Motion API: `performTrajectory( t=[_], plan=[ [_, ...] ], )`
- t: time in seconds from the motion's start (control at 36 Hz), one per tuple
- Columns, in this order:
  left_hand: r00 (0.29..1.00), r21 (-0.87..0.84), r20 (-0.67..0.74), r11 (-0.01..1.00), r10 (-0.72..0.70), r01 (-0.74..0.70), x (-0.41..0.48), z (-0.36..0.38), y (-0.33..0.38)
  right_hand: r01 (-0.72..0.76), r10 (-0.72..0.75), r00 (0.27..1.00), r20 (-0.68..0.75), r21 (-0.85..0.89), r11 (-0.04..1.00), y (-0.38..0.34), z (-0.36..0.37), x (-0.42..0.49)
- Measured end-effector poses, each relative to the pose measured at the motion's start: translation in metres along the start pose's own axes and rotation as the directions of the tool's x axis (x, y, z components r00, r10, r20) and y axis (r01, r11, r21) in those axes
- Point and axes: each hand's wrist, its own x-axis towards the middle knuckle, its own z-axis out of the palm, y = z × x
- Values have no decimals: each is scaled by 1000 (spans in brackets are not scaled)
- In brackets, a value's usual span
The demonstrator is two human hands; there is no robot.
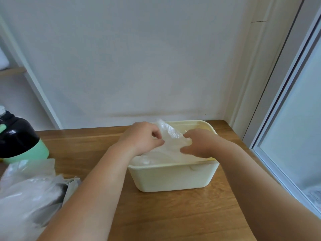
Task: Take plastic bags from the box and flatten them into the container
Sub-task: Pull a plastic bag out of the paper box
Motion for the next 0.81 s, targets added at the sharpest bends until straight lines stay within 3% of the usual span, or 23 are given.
performTrajectory(
  t=[0.22,0.42,0.67,0.81],
  plan=[
    [968,-51,-249,999,-11,-2,-44,-23,-3,125,-62,930,-363,154,980,-27,1,-32],
    [940,-55,-340,998,-16,-3,-100,-50,-22,353,-158,849,-504,319,880,-89,14,-50],
    [901,-96,-412,990,-136,106,-167,-79,-78,502,-314,836,-451,395,769,-168,50,-57],
    [908,-153,-295,953,-296,260,-194,-79,-122,533,-396,835,-381,386,753,-205,71,-53]
  ],
)
